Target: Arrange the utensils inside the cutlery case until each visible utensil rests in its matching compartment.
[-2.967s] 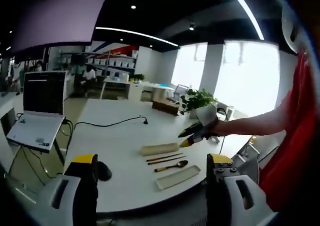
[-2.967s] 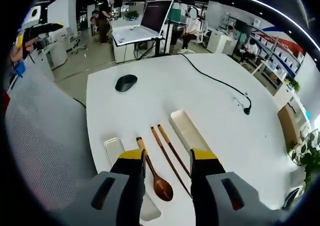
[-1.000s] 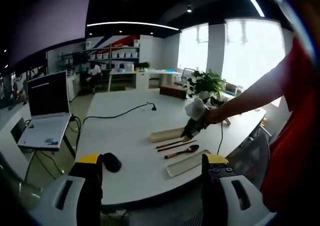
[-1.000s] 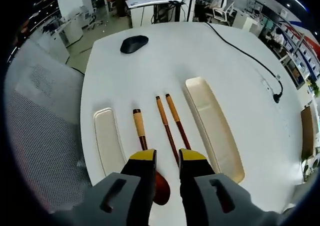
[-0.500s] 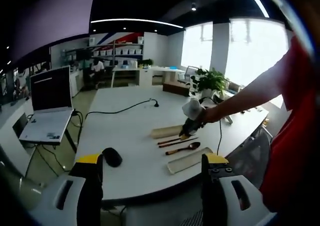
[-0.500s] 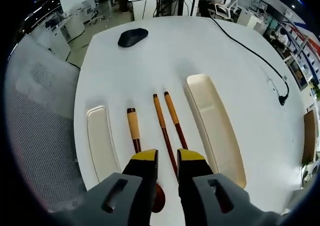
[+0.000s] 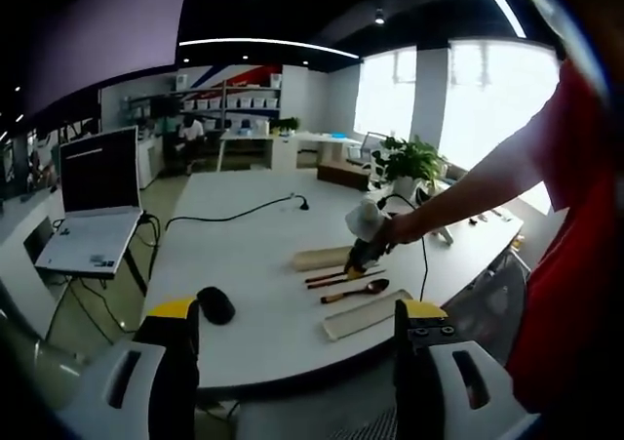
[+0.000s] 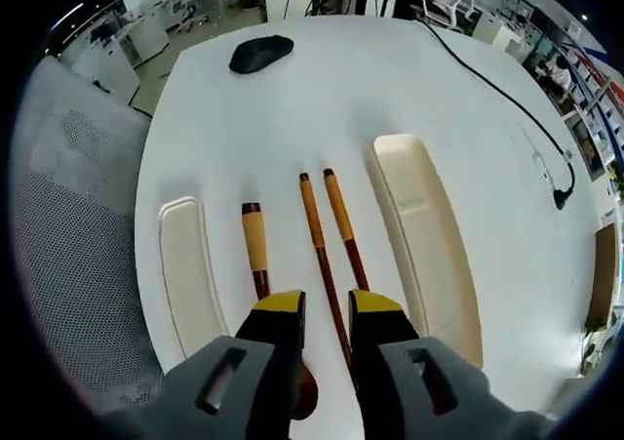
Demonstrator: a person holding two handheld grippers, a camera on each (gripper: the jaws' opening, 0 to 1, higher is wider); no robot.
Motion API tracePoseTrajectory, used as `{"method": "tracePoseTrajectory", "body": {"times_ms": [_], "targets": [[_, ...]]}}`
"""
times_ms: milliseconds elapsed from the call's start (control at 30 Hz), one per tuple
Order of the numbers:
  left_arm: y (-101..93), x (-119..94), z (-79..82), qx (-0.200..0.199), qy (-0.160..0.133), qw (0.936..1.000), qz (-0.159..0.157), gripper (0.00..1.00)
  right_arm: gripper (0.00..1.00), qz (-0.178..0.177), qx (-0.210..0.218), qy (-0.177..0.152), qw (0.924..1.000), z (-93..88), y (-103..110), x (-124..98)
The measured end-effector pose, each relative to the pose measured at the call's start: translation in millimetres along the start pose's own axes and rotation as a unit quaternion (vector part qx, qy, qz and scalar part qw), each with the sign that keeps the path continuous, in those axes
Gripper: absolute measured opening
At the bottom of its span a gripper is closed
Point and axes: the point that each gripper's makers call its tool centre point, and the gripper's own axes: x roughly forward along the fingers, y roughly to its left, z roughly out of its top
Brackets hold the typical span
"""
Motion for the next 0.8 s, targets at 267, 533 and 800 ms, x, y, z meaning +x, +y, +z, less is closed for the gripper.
{"method": "tracePoseTrajectory", "body": {"times_ms": [267,533,800], "targets": [[4.2,-4.7,-1.2,0.007,0.005,0.9999,0.008,0.83,0.13,0.004,-0.006,0.011,0.9999,0.4,-2.6,12.6],[4.9,-8.1,-2.6,0.006,0.005,0.9998,0.017,0.83,0.12,0.014,-0.016,0.026,0.9994,1.3,3.3,19.6],[7.4,-10.9,-3.8,0.005,0.008,0.9996,0.025,0.83,0.12,0.023,-0.040,0.041,0.9981,4.7,7.3,18.9]]}}
